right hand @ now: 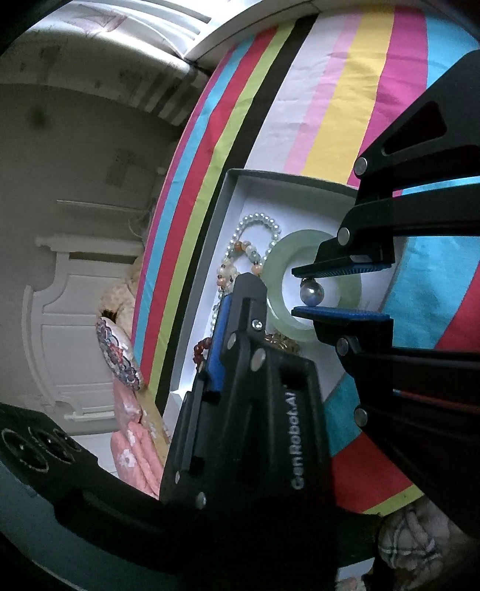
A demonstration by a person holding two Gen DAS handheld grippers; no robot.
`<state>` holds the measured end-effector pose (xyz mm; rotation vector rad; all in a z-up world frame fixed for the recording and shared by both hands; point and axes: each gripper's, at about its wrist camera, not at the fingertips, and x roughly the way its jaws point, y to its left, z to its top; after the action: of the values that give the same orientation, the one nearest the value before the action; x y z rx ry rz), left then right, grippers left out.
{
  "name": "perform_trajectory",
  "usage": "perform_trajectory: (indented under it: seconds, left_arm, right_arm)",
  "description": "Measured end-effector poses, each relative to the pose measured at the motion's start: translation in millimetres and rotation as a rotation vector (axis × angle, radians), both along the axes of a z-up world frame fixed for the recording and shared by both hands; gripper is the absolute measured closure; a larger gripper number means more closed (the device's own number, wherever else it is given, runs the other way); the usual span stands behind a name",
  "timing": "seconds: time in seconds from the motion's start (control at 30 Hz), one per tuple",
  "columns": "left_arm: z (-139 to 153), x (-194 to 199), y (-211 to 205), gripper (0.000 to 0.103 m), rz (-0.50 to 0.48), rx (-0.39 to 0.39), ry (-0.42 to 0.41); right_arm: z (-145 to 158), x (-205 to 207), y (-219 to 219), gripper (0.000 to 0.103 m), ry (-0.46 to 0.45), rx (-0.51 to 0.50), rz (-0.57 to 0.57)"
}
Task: Organize jewelry
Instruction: 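Lower both pearl earrings into the jade bangle in the tray and open both tools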
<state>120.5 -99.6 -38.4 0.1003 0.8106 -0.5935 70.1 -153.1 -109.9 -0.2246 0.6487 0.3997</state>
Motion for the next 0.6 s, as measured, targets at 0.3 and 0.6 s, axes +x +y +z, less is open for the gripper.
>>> perform_trajectory:
  seconds: [0.3, 0.6]
  left_arm:
    - [-6, 4, -5, 0.088, -0.008, 0.018, 0.007]
    - [-9, 3, -5, 0.078, 0.016, 0.039, -0.017]
  right_arm:
    - [-2, 7, 0, 0.086, 0.018, 0.011, -0.015]
    - [-1, 13, -7, 0.086, 0.033, 0.032, -0.038]
